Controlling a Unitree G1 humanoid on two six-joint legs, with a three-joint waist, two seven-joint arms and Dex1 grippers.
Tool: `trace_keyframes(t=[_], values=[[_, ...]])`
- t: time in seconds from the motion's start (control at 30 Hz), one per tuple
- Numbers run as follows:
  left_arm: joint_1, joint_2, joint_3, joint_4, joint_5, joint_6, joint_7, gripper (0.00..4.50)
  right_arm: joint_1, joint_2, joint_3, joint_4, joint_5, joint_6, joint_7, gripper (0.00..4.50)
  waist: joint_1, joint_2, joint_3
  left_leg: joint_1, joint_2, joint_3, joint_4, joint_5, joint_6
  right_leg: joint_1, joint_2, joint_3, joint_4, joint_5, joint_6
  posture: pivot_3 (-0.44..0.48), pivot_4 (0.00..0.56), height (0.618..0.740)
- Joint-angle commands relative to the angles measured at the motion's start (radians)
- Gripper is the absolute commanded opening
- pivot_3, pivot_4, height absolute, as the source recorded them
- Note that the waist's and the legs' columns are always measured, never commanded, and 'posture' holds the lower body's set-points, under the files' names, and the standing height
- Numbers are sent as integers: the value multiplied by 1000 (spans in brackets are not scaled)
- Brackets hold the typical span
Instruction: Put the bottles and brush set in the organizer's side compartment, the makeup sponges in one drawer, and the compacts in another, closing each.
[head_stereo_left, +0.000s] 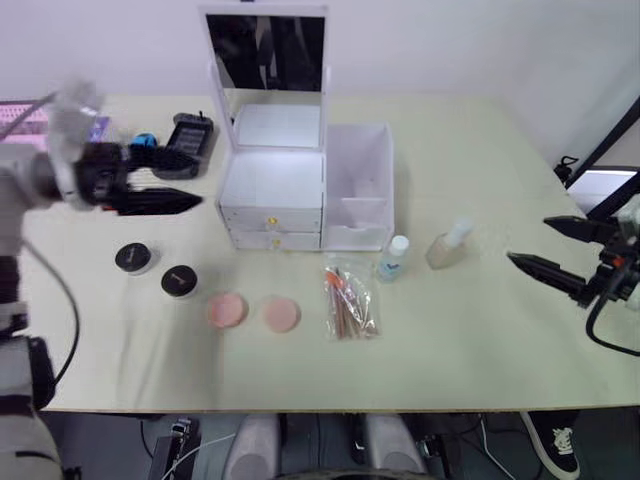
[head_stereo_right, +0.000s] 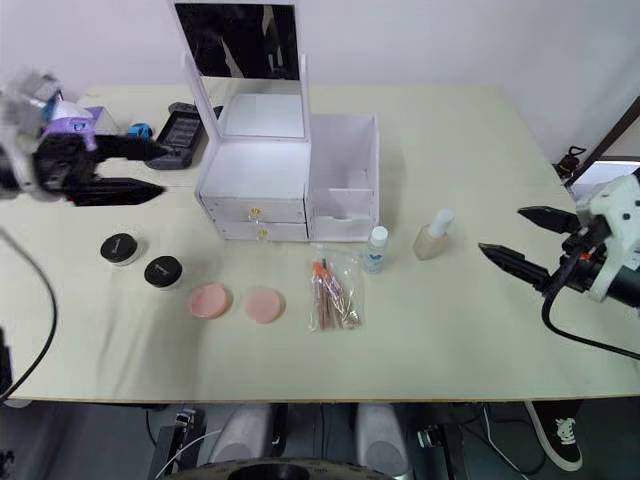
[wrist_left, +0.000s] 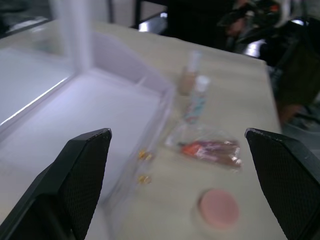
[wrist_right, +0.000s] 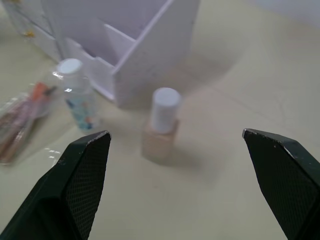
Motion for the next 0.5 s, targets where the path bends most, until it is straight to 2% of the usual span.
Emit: trace_keyframes(t=[0.03,0.13,0.23,0.33,0.5], values=[[-60,-66,-52,-85,-23,4,15,4500,35,40,-84,-120,64,52,-61,4473,-2,0,0,0,0,0,1,0,0,0,0,0,0,-1,1,0,150,740],[-109,-165,-88,-117,-35,7,53,4500,82,78,-128,-223,111,98,-120,4473,-3,-1,0,0,0,0,3,0,0,0,0,0,0,-1,1,0,150,740],[-140,-263,-138,-95,21,-43,118,4500,143,122,-157,-330,132,116,-182,4473,0,-1,0,-1,0,-1,4,0,0,1,0,0,0,-1,1,0,150,740],[-142,-315,-166,-88,54,-86,146,4500,201,163,-166,-422,149,127,-243,4473,-1,-1,1,-2,0,-1,5,0,0,1,0,0,-1,-1,1,0,150,740],[-155,-371,-205,-115,41,-53,160,4500,310,260,-198,-527,174,101,-326,4473,0,-1,1,-3,0,-2,4,0,0,0,1,0,-1,-1,1,0,150,740]])
